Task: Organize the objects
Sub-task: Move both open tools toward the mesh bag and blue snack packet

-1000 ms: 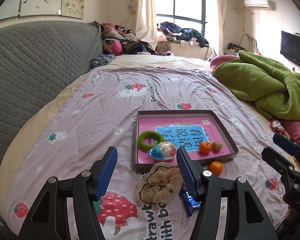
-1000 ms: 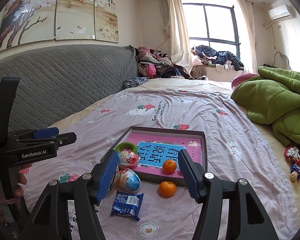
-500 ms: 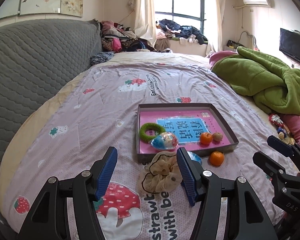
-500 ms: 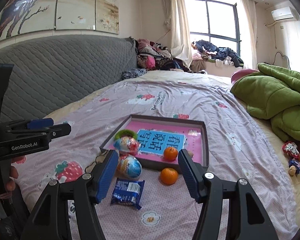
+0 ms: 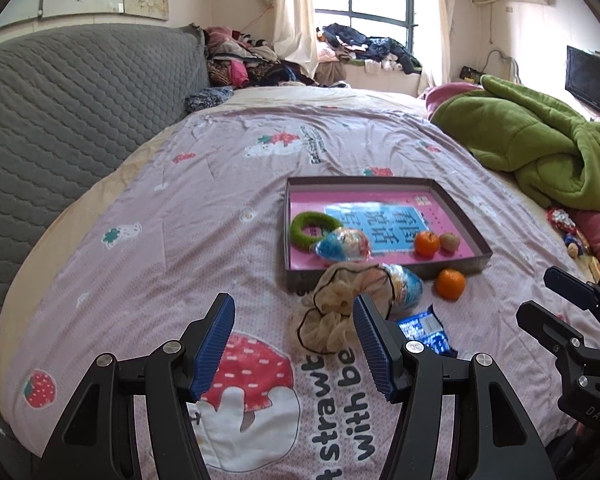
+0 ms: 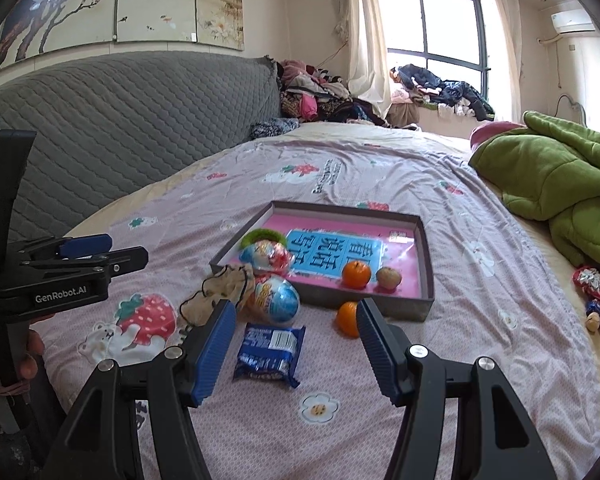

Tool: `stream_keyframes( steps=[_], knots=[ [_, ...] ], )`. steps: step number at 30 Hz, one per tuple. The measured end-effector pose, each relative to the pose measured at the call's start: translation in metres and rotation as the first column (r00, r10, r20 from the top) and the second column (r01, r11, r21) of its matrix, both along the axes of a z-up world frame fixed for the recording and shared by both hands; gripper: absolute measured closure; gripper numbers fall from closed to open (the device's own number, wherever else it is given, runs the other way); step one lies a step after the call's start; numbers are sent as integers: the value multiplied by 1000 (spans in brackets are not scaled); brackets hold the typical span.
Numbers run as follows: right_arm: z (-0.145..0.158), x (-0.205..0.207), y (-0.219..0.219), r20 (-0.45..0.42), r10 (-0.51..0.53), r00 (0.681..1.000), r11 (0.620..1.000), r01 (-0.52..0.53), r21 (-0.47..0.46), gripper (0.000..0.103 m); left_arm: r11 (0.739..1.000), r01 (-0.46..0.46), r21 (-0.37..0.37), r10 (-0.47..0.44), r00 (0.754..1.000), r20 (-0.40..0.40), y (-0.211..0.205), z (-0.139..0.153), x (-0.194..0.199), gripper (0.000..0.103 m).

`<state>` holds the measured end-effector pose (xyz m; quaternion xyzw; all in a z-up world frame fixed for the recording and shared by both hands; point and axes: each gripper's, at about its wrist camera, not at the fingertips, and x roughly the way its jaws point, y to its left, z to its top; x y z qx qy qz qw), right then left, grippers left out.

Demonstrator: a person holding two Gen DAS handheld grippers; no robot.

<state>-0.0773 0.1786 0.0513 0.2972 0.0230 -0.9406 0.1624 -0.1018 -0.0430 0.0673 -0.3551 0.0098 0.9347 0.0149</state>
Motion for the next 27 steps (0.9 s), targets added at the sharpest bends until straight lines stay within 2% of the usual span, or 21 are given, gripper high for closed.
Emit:
stream_keyframes(
  steps=[27],
  knots=[
    [-31,3,-15,88,13,996,999,-16,32,41,1000,11,-6,-11,996,84,3,-33,10,40]
  ],
)
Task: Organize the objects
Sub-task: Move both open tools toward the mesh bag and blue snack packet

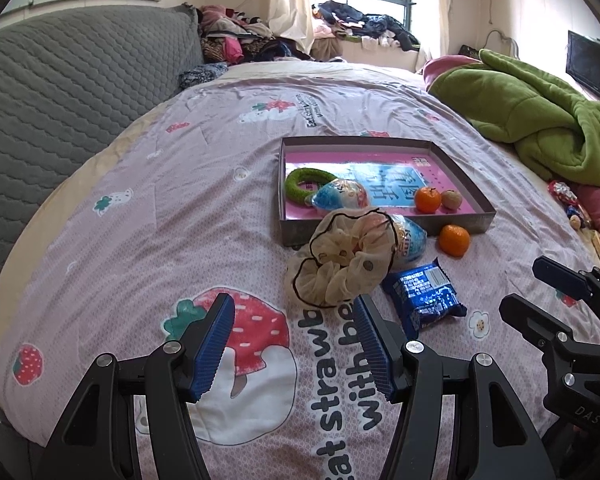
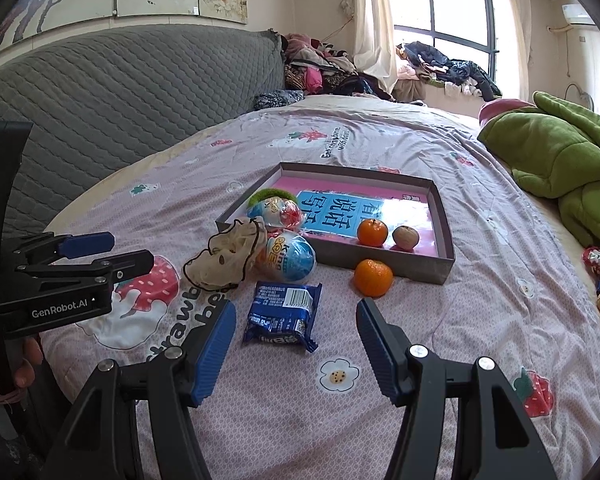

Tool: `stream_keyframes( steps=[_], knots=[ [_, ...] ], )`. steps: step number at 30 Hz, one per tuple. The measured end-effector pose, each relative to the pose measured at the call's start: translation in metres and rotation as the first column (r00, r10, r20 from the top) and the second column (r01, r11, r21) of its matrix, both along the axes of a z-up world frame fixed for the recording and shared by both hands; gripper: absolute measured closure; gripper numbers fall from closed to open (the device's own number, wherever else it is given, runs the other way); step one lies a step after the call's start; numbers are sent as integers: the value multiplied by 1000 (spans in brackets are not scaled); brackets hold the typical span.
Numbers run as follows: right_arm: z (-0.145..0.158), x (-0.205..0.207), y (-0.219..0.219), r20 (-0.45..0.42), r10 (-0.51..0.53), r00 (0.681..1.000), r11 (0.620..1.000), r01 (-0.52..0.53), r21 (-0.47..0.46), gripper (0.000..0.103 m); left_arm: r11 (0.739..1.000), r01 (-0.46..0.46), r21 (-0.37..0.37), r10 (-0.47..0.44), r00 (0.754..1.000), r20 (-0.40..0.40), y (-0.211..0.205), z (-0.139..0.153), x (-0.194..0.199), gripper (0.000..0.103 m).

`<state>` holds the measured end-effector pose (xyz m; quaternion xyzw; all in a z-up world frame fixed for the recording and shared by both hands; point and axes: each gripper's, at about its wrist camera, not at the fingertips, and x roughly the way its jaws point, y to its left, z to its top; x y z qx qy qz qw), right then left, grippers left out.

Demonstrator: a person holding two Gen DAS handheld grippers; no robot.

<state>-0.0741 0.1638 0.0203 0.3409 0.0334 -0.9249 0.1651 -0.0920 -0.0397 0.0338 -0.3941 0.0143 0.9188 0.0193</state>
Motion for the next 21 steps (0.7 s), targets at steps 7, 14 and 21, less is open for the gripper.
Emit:
stream_keyframes(
  steps=[7,14,21],
  knots=[
    [-6,3,-2,16,-4,1000,1000,4,9,41,1000,11,3,-11,1000,24,1,-7,4,40],
    [-12,10,-5,26,2,1000,1000,-2,18,41,1000,14,3,-14,999,35,0,-12,10,40],
    [-16,18,-10,47,17,999,1000,-18,10,41,1000,22,0,-22,998,51,1,-19,15,40]
  ],
)
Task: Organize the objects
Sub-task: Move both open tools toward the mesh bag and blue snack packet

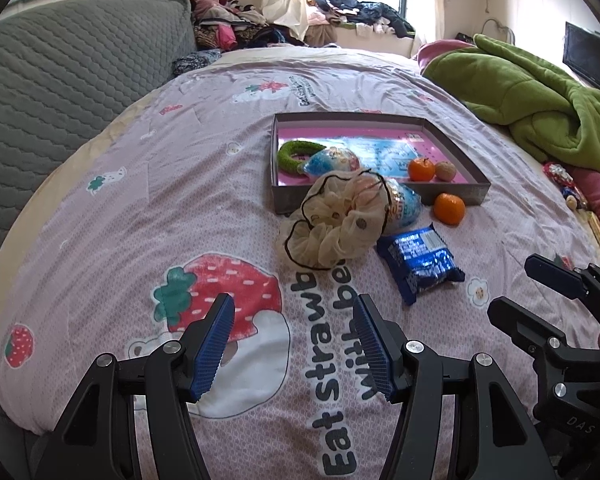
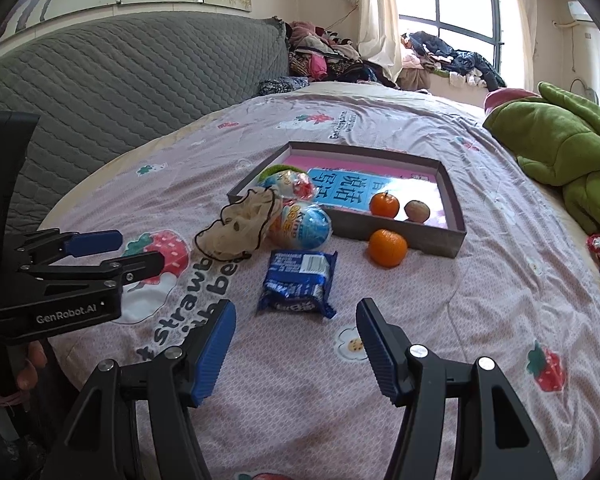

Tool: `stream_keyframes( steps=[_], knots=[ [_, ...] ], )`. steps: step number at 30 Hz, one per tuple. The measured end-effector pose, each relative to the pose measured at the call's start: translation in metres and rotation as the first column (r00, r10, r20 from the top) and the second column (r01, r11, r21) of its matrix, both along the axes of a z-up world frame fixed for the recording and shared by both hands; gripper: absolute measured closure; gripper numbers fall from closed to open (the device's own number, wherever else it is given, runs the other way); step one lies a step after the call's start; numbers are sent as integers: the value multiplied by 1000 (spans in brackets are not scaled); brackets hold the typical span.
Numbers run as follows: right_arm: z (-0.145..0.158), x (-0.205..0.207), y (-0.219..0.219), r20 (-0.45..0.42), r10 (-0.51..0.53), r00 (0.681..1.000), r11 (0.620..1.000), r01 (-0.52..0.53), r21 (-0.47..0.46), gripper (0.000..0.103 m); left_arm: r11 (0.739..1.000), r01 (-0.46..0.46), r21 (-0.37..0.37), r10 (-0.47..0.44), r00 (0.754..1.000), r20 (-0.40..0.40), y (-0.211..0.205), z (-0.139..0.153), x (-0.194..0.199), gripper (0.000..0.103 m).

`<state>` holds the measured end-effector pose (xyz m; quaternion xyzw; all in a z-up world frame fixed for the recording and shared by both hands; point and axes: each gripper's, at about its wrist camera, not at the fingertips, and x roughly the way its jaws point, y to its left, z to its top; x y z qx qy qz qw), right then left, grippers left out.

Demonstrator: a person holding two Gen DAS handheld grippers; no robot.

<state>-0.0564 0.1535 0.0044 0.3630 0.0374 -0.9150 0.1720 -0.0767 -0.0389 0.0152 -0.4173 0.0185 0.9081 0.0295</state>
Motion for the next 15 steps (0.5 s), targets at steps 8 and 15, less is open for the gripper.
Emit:
stream_keyframes(
  steps=[8,15],
  knots=[
    [-8,7,-10,14,20,1000,1000,-21,23,41,1000,1,3,-1,1000,30,-3,-11,7,40],
    [-16,7,-15,36,23,999,999,-24,33,41,1000,2,8,-2,999,53,-4,-19,7,40]
  ],
)
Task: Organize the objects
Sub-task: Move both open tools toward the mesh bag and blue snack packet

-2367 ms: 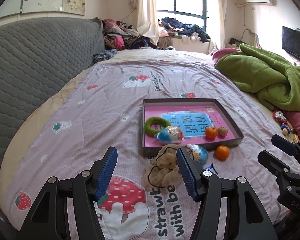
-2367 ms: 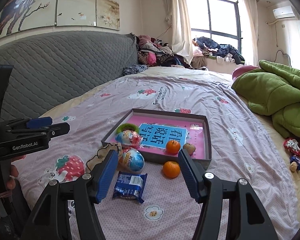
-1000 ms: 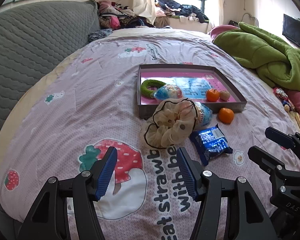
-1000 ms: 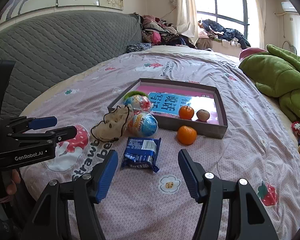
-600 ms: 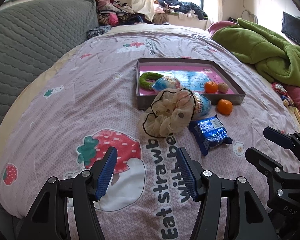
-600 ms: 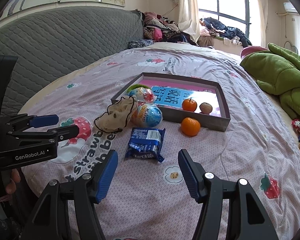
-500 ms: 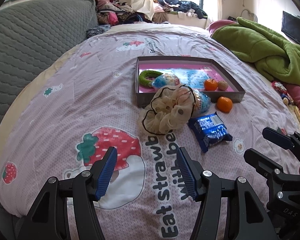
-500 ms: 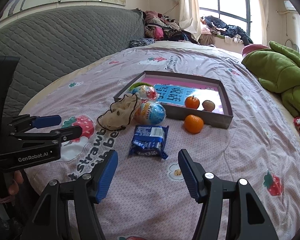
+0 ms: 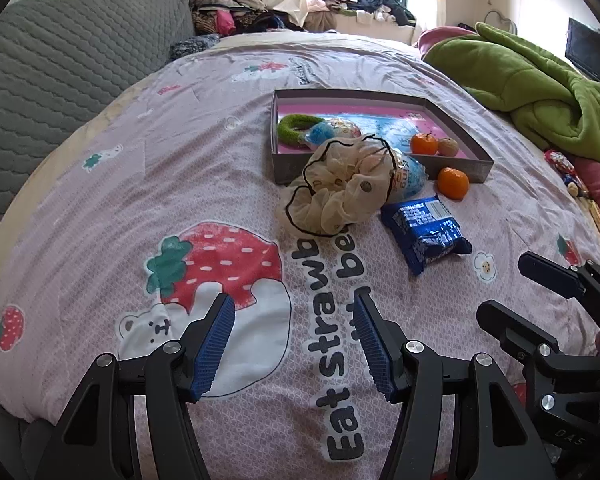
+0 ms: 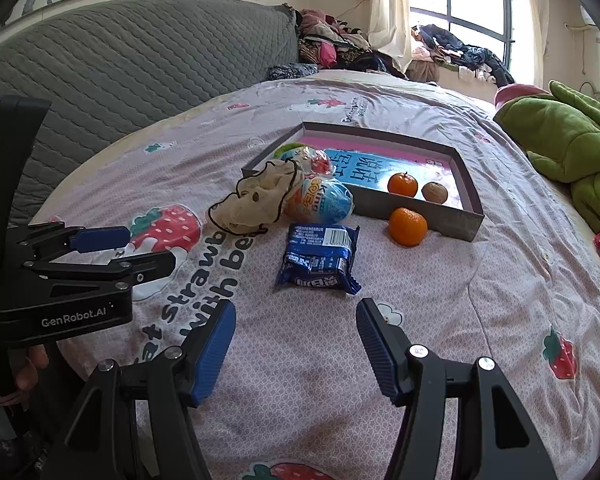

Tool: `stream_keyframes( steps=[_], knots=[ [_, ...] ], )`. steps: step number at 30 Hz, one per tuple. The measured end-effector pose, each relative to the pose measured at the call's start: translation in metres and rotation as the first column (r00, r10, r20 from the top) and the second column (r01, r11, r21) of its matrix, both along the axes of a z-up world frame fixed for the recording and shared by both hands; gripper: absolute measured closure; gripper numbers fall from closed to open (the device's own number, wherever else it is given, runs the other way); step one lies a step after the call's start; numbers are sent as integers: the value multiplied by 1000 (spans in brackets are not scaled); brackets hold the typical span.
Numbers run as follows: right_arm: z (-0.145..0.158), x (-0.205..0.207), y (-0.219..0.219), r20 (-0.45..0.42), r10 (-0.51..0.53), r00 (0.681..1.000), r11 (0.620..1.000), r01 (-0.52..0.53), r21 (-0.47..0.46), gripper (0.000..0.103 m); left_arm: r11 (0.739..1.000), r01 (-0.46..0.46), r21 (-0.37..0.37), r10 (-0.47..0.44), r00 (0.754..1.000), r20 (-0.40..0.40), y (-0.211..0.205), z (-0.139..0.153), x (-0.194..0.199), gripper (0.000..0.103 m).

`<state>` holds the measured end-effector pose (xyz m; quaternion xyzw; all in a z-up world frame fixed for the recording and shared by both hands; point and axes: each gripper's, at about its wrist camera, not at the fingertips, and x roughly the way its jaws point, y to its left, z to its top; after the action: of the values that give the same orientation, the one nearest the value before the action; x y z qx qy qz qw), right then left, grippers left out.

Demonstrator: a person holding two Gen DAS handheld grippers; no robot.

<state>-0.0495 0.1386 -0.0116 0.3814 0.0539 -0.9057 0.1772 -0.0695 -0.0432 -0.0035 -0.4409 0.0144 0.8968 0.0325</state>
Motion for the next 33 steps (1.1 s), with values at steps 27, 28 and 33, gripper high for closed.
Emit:
stream_keyframes(
  steps=[27,28,33],
  knots=[
    [-17,-18,2,40,-30,999,999,31,-19,41,1000,4,16,-5,1000,30,5,-20,-21,40],
    [-17,-19,2,40,-31,999,999,32,-19,41,1000,3,17,-4,1000,29,4,-20,-22,40],
    [-19,-23,3,43,-38,998,999,39,-19,41,1000,-9,23,8,1000,28,0,-19,-27,40]
  ],
)
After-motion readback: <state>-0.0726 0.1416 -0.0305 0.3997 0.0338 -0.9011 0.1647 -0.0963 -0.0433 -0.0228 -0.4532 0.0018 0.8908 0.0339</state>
